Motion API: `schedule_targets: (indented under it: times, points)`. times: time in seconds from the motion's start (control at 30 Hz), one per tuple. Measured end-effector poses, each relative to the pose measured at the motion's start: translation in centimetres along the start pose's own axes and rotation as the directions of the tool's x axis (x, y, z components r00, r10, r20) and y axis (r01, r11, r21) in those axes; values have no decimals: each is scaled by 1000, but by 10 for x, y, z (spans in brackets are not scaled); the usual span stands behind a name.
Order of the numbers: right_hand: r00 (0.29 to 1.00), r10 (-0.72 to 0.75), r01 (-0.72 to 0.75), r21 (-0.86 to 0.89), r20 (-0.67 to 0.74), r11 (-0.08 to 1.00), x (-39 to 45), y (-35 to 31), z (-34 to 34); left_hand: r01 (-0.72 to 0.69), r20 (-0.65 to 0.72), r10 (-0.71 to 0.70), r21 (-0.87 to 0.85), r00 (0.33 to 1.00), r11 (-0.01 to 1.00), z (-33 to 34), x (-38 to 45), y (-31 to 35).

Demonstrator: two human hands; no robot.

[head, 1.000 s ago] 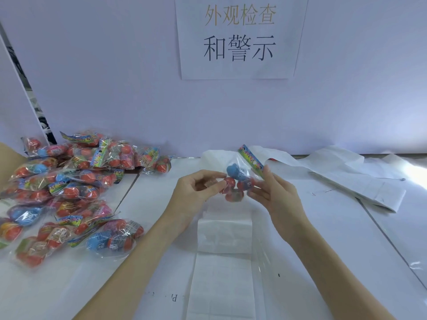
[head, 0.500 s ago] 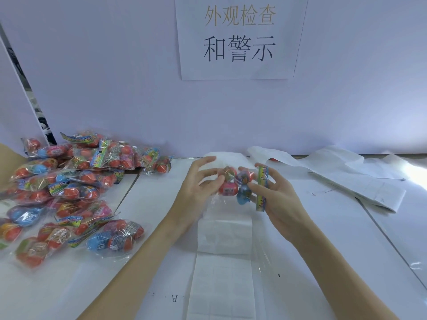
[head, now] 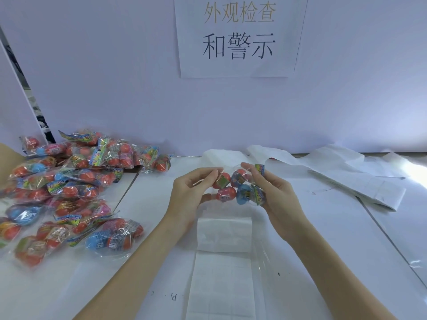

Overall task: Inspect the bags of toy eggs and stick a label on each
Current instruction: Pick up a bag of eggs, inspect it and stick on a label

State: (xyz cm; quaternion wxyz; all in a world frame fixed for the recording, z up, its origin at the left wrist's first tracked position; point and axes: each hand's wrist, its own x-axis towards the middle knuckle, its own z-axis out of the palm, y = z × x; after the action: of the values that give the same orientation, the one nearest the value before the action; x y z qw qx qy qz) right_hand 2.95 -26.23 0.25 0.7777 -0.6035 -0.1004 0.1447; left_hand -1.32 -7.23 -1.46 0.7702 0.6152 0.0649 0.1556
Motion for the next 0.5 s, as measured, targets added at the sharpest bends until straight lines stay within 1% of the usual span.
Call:
schedule_targets:
  times: [0.1,0.13,0.2,0.27,0.3,0.43,0.47,0.5]
  points:
    - [999,22,-20,-53,28,998,0,2,2,-75,-72,81,73,994,994,-2,2,-3]
    - [1000,17,-16,-60,23,998,0,4,2,-76,-79,82,70,994,995,-2,3,-4]
    - [1000,-1,1,-41,-3,999,0,6,2,-16,-70,15,-13,997,1000,-3,5,-5]
    - [1000,-9,8,-45,-20,999,1,4,0,52,-21,-54,-80,998,995,-3,6,-2]
    - [1000,-9,8,-53,-19,999,1,2,-1,60,8,-60,-61,998,996,-3,7,-1]
    - [1000,-8,10,-66,30,998,-1,1,0,15,175,-35,114,984,993,-2,4,-5]
    - [999,-1,5,-89,42,996,-2,1,2,-16,201,-14,145,980,989,-1,2,-6]
    - [998,10,-4,-112,58,994,-3,2,3,-41,197,9,160,980,986,0,1,-7]
